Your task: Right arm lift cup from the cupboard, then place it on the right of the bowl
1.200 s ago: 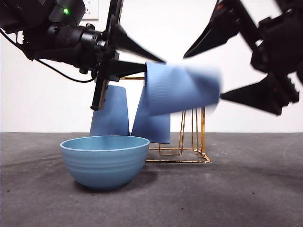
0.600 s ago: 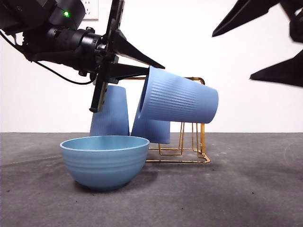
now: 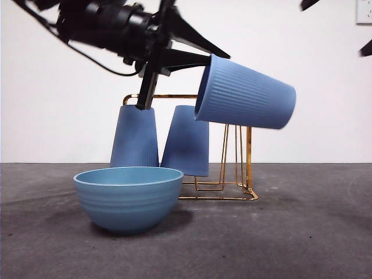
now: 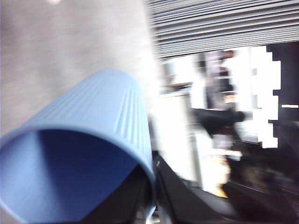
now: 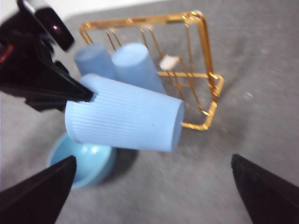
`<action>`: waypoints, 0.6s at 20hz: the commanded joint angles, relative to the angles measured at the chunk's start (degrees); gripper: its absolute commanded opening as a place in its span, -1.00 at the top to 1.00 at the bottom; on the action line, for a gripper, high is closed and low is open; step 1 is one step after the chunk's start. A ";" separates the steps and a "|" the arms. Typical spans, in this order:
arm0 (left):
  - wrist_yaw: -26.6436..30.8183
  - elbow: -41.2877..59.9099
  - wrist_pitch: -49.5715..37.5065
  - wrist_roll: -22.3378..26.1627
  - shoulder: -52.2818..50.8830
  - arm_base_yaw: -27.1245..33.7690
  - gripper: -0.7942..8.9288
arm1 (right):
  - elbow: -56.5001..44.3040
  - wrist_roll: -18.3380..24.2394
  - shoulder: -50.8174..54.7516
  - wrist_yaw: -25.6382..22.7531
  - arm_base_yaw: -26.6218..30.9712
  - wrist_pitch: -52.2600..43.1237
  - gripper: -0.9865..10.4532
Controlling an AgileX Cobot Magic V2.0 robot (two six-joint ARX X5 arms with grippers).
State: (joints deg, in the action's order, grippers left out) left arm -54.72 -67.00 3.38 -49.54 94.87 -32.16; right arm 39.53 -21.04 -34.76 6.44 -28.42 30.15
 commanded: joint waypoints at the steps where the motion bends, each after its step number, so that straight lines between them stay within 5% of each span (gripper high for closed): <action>1: 6.32 -6.01 14.64 16.52 0.94 -2.47 0.80 | 3.85 3.06 -0.33 -0.70 -0.20 5.46 -0.12; 5: 22.32 -14.69 34.16 31.12 0.96 -7.19 0.80 | 7.50 3.76 -0.31 -0.79 -0.20 9.42 -0.12; 12: 40.35 -22.18 47.17 40.54 3.08 -15.65 0.80 | 7.87 3.50 -0.31 -0.50 -0.22 10.16 -0.12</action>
State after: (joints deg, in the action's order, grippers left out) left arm -14.68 -88.14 51.09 -11.38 96.60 -47.55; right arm 46.46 -17.96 -34.81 5.96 -28.42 40.56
